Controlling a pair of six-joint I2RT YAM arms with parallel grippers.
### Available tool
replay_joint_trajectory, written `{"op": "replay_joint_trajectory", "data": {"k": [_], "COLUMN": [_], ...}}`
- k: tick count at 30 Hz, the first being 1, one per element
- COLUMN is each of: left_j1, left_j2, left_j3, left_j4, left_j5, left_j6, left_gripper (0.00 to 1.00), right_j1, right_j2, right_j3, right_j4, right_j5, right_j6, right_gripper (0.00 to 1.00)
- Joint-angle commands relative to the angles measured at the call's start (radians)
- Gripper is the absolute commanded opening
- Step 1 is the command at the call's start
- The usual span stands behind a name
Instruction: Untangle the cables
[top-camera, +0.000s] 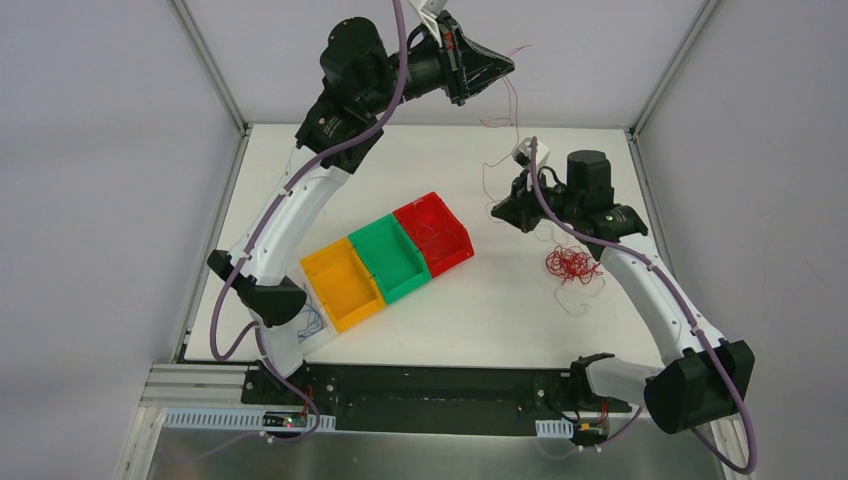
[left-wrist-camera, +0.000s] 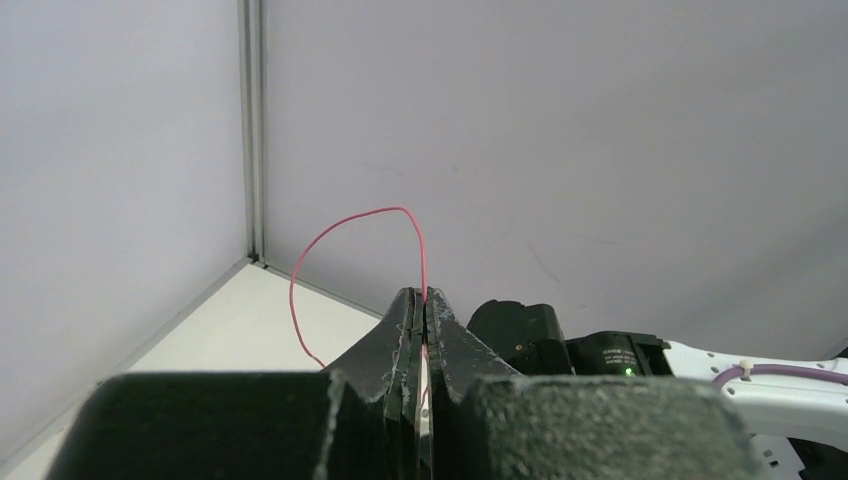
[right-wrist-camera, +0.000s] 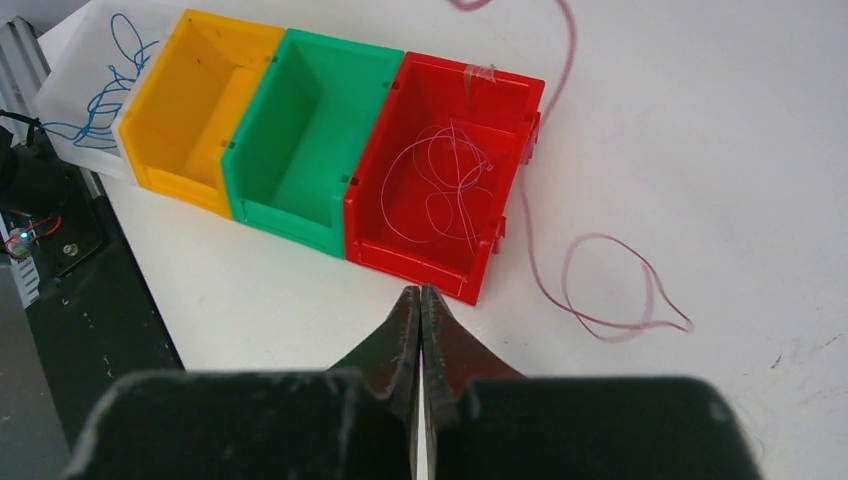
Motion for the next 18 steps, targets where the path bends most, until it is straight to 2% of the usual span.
{"op": "replay_joint_trajectory", "data": {"k": [1,3,4,6,7,8,13,16,18], "left_j1": [0.028,0.032,0.033,0.032,0.032,0.032,0.034,0.036,0.038], "left_j2": [-0.038,-0.041,-0.042,-0.042,-0.041,-0.043,-0.071,-0.08,-0.082], "left_j3": [-0.011,-0.014,-0.013,-0.009,-0.006,-0.004,-0.012,-0.015,-0.016], "left_j4": [-0.002,-0.003,-0.004,0.001,0.002,0.003,0.001,-0.008,-0.01], "left_j5": [-0.03,-0.025,-0.017,0.012,0.034,0.052,0.089,0.088,0.087], "left_j6": [0.004,0.006,0.007,0.013,0.021,0.032,0.108,0.12,0.116], "left_gripper": [0.0,0.0,0.0,0.0,0.0,0.0,0.0,0.0,0.0], "right_j1": [0.0,0.001,0.0,0.001,0.001,0.005,0.066,0.109,0.115], "right_j2": [-0.031,-0.032,-0.033,-0.031,-0.027,-0.019,0.07,0.126,0.169], "right_j3": [0.021,0.025,0.028,0.012,-0.002,-0.01,0.02,0.016,0.02], "right_j4": [0.031,0.034,0.039,0.078,0.11,0.142,0.203,0.238,0.259], "right_j5": [0.0,0.01,0.017,0.03,0.041,0.041,0.006,0.039,0.063], "right_j6": [-0.022,-0.009,-0.005,0.001,0.007,0.012,-0.008,-0.096,-0.135], "right_gripper": [0.0,0.0,0.1,0.55,0.68,0.74,0.82,0.82,0.78]}}
